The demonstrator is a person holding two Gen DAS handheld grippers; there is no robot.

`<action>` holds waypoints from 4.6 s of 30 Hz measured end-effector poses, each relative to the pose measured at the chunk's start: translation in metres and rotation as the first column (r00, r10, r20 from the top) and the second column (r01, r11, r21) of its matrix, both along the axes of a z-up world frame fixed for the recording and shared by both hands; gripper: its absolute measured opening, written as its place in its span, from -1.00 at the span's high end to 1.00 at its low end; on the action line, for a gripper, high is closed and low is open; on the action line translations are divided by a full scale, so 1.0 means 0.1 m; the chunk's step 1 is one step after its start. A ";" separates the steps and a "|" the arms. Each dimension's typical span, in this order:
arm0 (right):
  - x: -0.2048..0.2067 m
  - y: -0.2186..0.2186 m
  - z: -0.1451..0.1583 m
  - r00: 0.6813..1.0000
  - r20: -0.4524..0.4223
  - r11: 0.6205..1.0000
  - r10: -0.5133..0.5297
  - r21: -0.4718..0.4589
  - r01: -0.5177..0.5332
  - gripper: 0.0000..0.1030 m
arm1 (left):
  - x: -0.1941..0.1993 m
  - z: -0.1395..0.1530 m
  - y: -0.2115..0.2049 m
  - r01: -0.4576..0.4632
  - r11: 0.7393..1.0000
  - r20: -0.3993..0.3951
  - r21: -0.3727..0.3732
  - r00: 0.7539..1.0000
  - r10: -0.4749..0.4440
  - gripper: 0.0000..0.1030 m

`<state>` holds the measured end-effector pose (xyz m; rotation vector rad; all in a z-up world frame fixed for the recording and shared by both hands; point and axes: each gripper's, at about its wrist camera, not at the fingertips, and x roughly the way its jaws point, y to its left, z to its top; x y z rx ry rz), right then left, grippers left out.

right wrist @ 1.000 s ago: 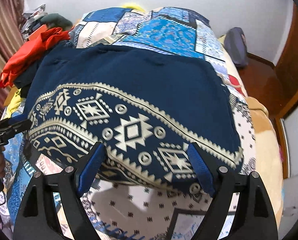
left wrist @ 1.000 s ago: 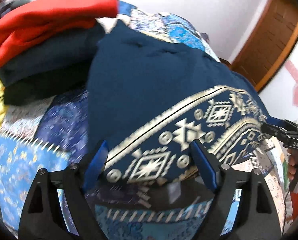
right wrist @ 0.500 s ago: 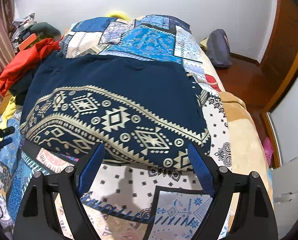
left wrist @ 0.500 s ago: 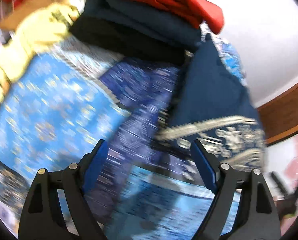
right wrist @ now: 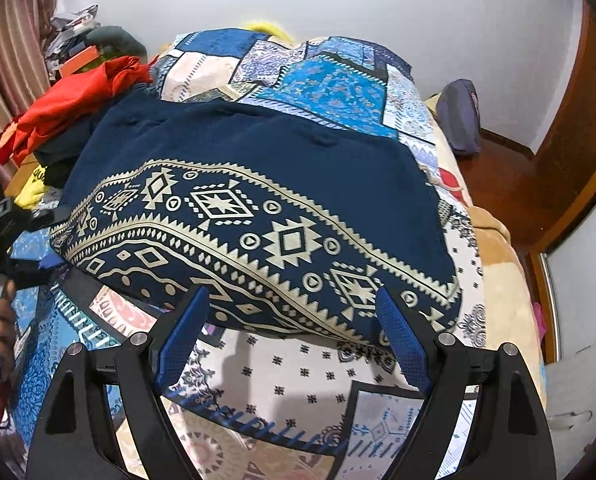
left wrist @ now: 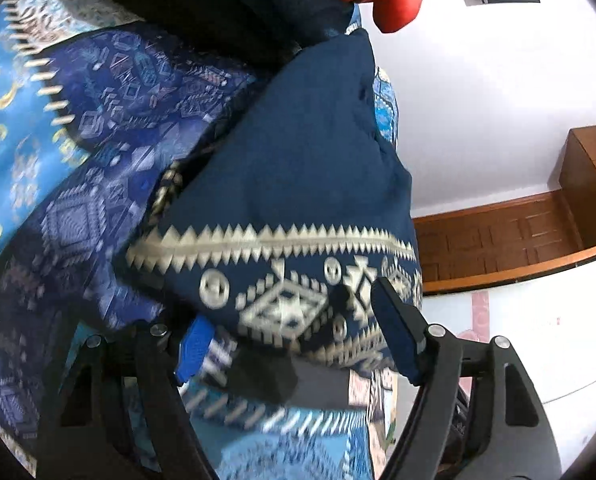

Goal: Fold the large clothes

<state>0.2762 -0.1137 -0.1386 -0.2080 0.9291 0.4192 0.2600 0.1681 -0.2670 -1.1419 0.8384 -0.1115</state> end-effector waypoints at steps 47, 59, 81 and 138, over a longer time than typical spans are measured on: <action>0.51 1.44 -0.18 0.925 -0.242 0.939 0.293 0.253 -0.231 -0.71 | 0.21 1.96 -0.55 -0.219 0.765 0.285 0.606 0.957 0.048 0.67; 0.26 0.28 0.09 0.991 -0.107 0.971 0.076 0.232 -0.049 -0.71 | 0.56 1.92 -1.32 -0.085 0.755 0.287 0.650 0.948 -0.140 0.67; -0.10 -1.25 0.27 0.964 -0.129 0.934 -0.231 0.249 0.257 -0.71 | 0.57 1.08 -2.93 0.440 0.350 -0.136 0.827 0.760 -0.635 -0.11; -0.10 -0.42 -0.26 0.995 -0.100 0.999 -0.024 -0.024 0.022 0.63 | -0.05 0.71 -1.40 0.343 0.400 -0.191 0.850 0.908 -0.374 -0.69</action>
